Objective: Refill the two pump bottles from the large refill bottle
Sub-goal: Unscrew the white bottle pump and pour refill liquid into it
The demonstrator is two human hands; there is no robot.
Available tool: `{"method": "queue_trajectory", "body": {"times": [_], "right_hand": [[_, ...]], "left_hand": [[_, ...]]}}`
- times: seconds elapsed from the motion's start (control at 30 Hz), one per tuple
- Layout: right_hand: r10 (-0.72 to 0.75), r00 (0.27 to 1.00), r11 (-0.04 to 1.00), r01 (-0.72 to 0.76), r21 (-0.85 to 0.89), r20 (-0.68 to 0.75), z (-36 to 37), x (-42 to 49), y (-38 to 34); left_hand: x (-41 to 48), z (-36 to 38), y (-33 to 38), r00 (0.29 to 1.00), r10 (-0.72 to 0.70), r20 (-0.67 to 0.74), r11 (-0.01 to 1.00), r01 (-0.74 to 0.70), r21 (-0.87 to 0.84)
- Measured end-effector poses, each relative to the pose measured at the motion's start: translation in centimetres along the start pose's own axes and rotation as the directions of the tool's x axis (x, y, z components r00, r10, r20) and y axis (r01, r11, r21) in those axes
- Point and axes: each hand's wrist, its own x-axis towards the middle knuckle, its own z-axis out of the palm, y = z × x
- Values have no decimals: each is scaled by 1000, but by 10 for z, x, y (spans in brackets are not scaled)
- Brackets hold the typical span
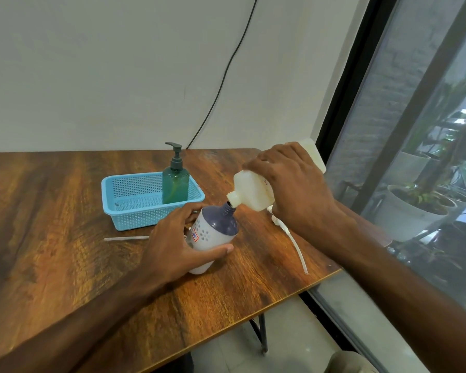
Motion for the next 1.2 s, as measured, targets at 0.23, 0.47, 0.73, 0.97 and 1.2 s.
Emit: {"method": "queue_trajectory", "body": {"times": [0.23,0.47,0.73,0.97,1.2], "right_hand": [[-27,998,997,30,-65,51,-5,6,-4],[-40,997,993,47,-110,70,-8,8,-7],[-66,993,984,80,-157,93,-13,11,-10],[-85,993,980,98,-174,81,-14,13,-12],[-87,991,978,105,-181,102,-16,16,-14]], "left_hand": [[-1,-1,3,1000,9,-2,1000,-9,-9],[0,-1,1,1000,2,-2,1000,-2,-20],[1,1,-5,1000,-27,11,999,27,-21],[0,-1,0,1000,-12,-5,1000,12,-28],[1,-1,-4,1000,-19,-4,999,19,-45]]}}
